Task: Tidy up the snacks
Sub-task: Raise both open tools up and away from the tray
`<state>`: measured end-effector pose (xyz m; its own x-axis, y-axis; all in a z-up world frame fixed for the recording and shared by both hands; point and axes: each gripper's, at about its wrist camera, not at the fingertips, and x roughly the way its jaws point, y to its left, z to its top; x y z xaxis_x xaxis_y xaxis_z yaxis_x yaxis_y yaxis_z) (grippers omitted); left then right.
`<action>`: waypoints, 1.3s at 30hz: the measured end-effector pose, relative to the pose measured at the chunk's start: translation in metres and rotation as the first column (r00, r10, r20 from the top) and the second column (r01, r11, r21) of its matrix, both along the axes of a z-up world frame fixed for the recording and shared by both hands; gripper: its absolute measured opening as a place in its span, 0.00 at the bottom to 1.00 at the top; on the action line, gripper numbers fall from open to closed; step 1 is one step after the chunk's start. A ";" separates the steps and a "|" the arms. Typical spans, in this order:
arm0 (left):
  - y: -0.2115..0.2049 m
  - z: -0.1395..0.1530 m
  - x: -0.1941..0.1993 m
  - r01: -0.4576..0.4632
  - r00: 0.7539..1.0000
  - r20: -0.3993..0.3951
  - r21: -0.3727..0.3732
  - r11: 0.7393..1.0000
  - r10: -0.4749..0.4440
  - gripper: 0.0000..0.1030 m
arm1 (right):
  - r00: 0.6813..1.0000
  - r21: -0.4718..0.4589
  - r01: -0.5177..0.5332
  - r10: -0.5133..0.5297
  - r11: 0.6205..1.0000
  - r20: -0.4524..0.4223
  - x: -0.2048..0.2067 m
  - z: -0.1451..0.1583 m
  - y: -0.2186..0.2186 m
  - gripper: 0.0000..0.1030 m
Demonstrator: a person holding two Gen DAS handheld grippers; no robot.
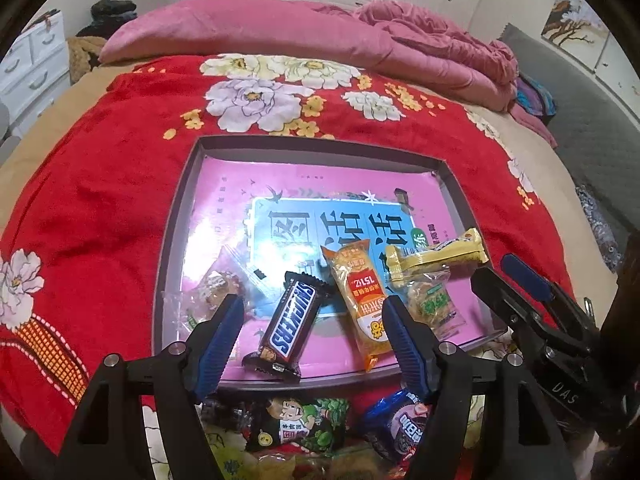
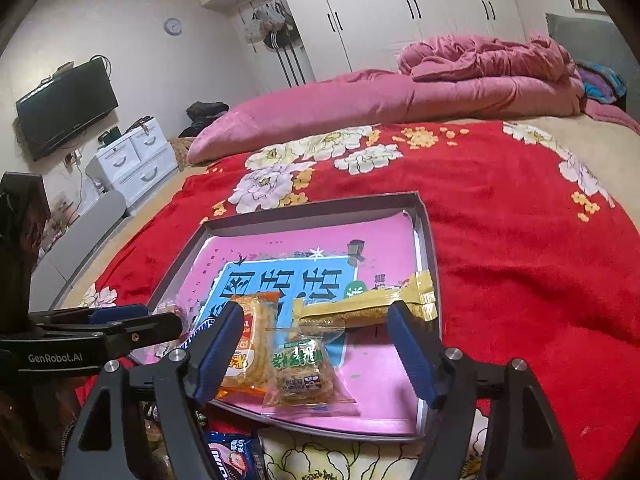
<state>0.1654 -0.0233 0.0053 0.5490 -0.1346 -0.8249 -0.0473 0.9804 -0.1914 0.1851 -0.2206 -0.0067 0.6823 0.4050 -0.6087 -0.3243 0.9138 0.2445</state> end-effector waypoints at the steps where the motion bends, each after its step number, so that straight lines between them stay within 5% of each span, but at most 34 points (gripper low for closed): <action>1: 0.001 0.002 -0.002 -0.004 1.000 0.006 0.001 1.000 0.004 0.71 | 1.000 -0.002 -0.001 0.001 1.000 0.005 -0.001 0.001 0.000 0.74; 16: 0.025 0.023 -0.030 -0.041 0.996 0.082 -0.020 0.999 0.043 0.72 | 0.998 -0.013 -0.010 0.011 1.000 0.056 -0.019 0.011 0.005 0.81; 39: 0.025 0.031 -0.050 -0.039 0.995 0.094 -0.005 0.999 0.039 0.72 | 0.990 0.001 -0.067 0.067 0.998 0.125 -0.044 0.025 0.011 0.85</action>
<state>0.1157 0.0018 0.0360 0.6292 -0.1142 -0.7688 -0.0669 0.9775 -0.2000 0.1409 -0.2092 0.0181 0.7240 0.4555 -0.5180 -0.4130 0.8877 0.2033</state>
